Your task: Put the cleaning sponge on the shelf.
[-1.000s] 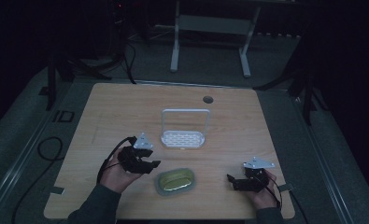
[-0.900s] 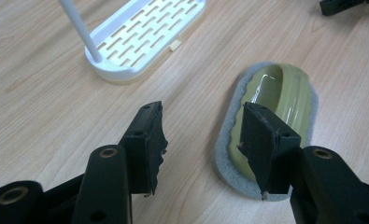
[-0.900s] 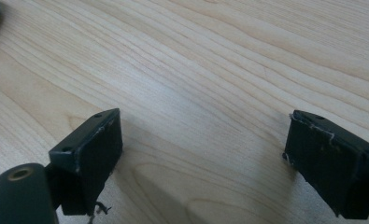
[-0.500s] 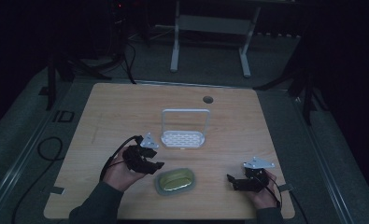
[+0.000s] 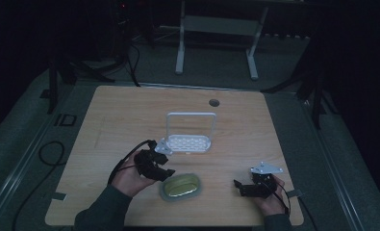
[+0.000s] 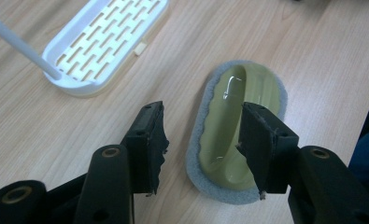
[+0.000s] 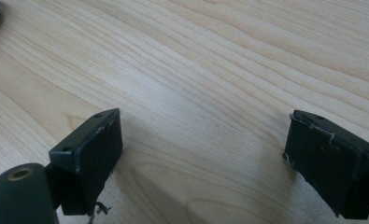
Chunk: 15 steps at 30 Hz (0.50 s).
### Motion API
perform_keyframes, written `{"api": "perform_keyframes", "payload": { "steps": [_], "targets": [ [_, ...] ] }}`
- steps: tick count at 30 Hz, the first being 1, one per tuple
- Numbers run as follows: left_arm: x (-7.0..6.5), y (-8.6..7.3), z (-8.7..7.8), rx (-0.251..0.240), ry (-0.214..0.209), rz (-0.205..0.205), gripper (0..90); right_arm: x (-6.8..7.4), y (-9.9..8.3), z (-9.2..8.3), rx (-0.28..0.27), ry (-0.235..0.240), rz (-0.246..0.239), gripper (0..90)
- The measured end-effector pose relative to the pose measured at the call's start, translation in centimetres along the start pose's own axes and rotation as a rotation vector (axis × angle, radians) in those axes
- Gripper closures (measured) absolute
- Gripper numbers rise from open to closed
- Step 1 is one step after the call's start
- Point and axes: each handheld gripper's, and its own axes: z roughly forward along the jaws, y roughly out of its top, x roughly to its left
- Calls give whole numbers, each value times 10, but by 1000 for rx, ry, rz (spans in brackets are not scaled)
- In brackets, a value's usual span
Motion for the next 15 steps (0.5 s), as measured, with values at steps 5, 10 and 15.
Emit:
{"api": "perform_keyframes", "payload": {
  "steps": [5,10,15],
  "targets": [
    [-3,4,4,32,-13,17,524,0,0,0,0,0,0,109],
    [-5,7,8,65,-32,38,525,0,0,0,1,0,0,109],
    [-7,11,11,78,-61,49,522,0,0,0,0,0,0,109]
  ]
}}
